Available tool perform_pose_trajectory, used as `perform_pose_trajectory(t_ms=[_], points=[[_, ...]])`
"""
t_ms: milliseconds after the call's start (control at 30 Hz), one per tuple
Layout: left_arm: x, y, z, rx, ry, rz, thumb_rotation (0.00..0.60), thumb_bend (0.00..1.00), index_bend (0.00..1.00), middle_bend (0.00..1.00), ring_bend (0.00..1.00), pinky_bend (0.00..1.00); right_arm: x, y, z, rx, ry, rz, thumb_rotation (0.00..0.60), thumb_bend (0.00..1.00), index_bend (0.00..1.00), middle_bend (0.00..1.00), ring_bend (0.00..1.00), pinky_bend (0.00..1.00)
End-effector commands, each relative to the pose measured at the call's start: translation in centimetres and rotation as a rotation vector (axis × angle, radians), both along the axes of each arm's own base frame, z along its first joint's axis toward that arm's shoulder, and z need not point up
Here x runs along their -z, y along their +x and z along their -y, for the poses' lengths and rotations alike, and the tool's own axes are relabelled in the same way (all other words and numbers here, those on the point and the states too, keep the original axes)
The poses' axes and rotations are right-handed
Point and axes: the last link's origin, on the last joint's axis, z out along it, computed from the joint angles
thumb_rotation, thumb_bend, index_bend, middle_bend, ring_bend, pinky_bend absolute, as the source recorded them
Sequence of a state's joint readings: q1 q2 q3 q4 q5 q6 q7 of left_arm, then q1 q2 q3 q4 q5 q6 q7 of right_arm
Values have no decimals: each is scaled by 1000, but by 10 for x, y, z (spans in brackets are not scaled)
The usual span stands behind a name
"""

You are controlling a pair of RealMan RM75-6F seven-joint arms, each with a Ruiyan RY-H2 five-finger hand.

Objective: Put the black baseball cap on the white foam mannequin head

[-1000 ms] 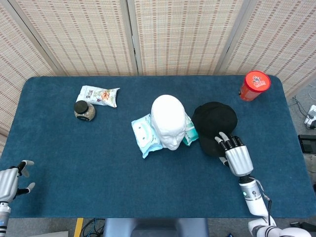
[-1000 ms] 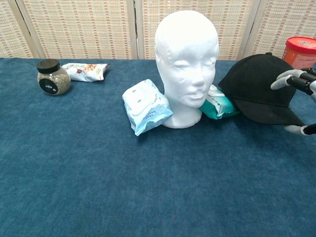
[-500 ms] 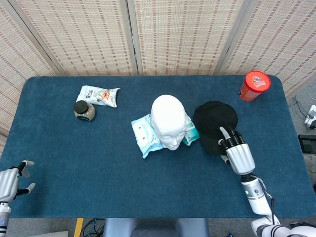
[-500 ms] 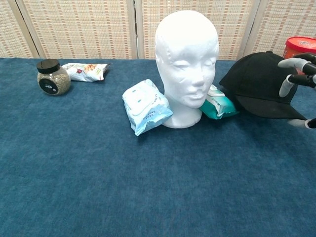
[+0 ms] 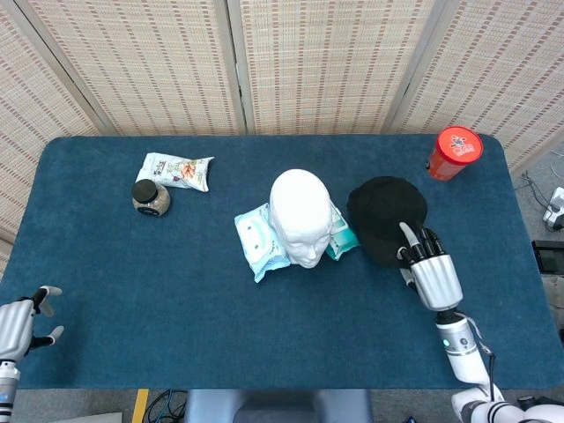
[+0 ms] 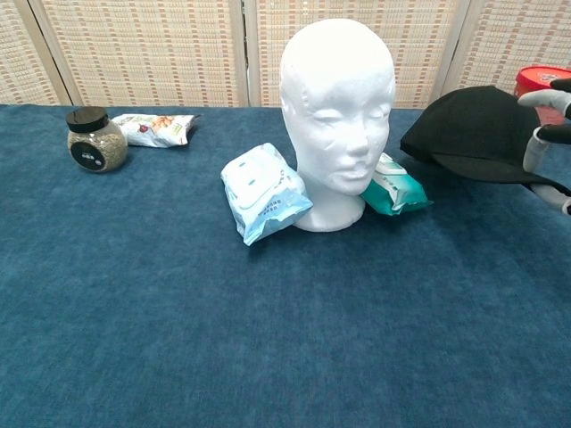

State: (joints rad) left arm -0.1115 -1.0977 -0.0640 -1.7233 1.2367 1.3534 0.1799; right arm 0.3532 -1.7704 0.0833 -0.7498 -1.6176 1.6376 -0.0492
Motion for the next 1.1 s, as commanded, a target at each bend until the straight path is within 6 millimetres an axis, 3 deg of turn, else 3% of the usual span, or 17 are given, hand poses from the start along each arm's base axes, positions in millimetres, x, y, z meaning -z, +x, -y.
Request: perform_pose_trajectory(t_ms=[33,267,567,1100], points=[[0,0,0,0,-1,0,600,173,320,538,445,555,-1,-1,0,4,-2,-1,600,380,518,146,56,195],[0,0,0,0,0,1,600,173,320,538,444,555,-2,-1,1,8,-7,5,600,476,557,146,55,188],[-1,0,0,0,5,3,600,173,320,539,445,555,-7,7,3,-35,-40,-12,600,482,683,167,55,188],[3,2,1,5,-6,5,600,174,321,539,445,555,-61,25,9,-137,-229,-113,600,487,742,182,55,188]])
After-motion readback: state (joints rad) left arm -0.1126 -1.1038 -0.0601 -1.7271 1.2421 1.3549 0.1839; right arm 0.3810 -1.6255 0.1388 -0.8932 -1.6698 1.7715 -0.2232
